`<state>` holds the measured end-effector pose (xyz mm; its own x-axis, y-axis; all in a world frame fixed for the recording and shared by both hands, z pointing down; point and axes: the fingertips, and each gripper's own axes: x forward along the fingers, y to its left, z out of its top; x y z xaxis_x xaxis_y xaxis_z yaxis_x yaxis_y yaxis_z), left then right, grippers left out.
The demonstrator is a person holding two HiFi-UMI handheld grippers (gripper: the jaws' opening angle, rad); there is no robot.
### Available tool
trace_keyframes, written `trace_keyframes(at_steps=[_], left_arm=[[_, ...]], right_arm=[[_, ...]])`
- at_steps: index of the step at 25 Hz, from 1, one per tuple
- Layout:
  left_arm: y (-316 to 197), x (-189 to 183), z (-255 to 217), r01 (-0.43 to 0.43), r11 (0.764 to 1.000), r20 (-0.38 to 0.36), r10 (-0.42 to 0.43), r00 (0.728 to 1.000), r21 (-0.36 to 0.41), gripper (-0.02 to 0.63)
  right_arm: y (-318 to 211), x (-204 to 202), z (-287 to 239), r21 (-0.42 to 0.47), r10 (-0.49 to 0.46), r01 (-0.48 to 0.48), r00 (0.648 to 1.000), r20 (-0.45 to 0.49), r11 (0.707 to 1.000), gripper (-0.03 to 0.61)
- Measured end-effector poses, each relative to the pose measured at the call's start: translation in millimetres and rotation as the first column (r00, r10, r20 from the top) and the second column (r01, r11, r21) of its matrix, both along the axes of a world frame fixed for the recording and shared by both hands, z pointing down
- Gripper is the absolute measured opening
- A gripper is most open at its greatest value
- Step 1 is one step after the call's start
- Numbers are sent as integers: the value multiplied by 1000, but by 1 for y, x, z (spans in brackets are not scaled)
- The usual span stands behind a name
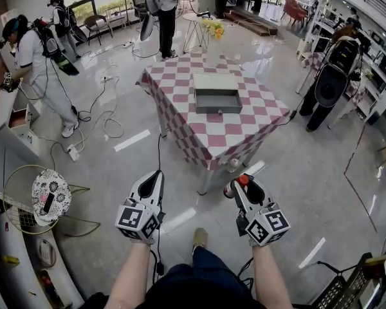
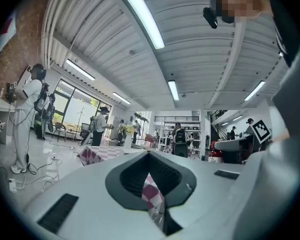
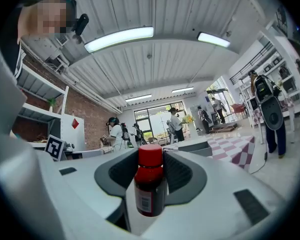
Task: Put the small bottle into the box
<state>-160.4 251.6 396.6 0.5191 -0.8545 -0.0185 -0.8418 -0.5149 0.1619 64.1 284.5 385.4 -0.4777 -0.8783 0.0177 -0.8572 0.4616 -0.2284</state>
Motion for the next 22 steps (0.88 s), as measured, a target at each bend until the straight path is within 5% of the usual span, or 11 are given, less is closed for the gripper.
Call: trace_keyframes(at_steps=[22], left_arm=[[-139,54,25,9,999,21,-8,1000,-44,2]], right_arm=[[-149,43,27,-38,-58,59,998,12,998,153]])
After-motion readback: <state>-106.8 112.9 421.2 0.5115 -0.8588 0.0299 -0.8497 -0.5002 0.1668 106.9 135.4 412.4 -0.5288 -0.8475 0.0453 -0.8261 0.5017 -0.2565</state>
